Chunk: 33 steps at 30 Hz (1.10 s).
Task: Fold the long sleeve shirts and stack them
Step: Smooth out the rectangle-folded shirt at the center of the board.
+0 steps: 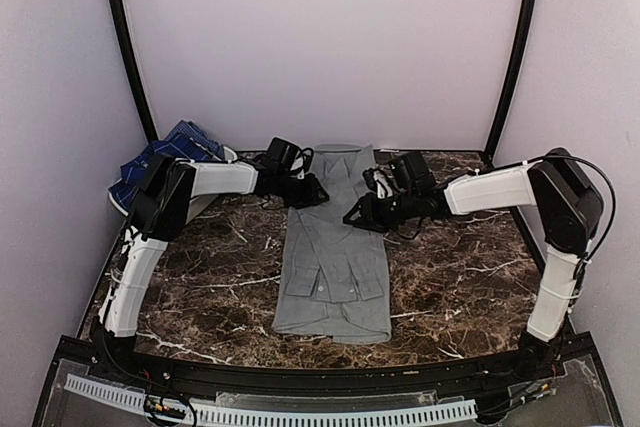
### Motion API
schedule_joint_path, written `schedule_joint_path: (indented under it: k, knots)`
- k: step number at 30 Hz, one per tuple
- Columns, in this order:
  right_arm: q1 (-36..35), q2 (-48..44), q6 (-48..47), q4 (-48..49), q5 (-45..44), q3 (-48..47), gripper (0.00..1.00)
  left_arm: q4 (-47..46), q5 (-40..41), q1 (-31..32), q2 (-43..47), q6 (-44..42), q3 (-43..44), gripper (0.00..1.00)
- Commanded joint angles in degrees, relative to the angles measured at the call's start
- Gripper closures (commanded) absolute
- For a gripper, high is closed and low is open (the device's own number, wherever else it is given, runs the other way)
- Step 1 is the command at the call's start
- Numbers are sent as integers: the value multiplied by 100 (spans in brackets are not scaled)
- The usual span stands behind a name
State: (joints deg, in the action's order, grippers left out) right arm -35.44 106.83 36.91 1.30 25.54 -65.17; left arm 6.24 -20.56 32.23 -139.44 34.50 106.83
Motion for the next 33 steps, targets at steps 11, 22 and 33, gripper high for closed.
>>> schedule_joint_path:
  k: [11,22,33]
  knots:
    - [29,-423,-68,92,152,889,66,82,-287,-217,-17,-30,504,66]
    - [-215,-1855,120,9,13,2444,60,254,-534,-217,2345,129,-1876,58]
    - [-650,-2061,747,559,29,3169,54,-43,-846,-217,4400,313,-5352,58]
